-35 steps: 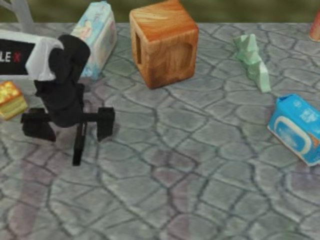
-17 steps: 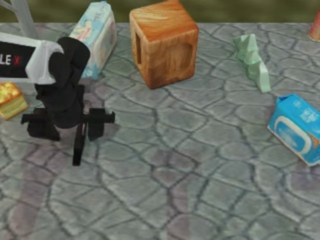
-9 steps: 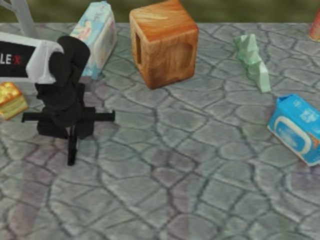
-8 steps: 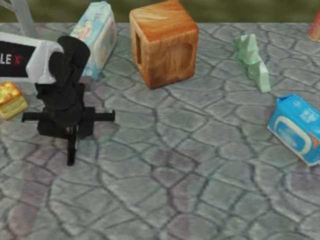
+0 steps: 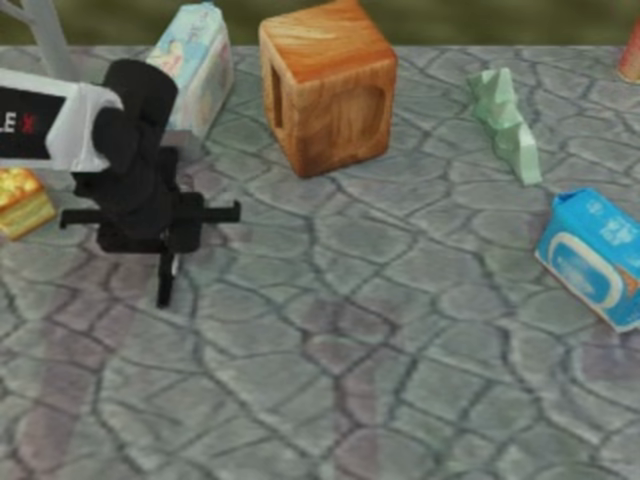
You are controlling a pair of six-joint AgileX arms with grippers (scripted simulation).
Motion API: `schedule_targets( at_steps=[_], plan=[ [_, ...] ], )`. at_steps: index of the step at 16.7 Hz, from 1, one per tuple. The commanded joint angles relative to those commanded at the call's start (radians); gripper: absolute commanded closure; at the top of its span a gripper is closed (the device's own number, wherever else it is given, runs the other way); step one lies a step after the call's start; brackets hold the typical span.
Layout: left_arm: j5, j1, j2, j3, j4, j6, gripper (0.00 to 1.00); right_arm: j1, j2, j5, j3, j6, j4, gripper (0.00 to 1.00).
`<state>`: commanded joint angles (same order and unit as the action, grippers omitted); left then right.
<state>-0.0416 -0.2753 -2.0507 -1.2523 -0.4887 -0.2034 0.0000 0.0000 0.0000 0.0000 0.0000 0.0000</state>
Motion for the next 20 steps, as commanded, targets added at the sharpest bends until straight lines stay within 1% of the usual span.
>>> schedule_targets(
  at_steps=[4, 11, 14, 17, 20],
  plan=[
    [-0.114, 0.01, 0.05, 0.069, 0.268, 0.044, 1.0, 0.0, 0.0, 0.0, 0.0, 0.0, 0.0, 0.0],
    [-0.359, 0.035, 0.18, 0.251, 0.891, 0.138, 1.0, 0.0, 0.0, 0.0, 0.0, 0.0, 0.0, 0.0],
    [-0.451, 0.045, 0.249, 0.317, 1.121, 0.177, 1.0, 0.0, 0.0, 0.0, 0.0, 0.0, 0.0, 0.0],
    [-0.518, 0.054, 0.31, 0.362, 1.267, 0.209, 1.0, 0.0, 0.0, 0.0, 0.0, 0.0, 0.0, 0.0],
    [-0.543, 0.057, 0.337, 0.377, 1.317, 0.222, 1.0, 0.0, 0.0, 0.0, 0.0, 0.0, 0.0, 0.0]
  ],
)
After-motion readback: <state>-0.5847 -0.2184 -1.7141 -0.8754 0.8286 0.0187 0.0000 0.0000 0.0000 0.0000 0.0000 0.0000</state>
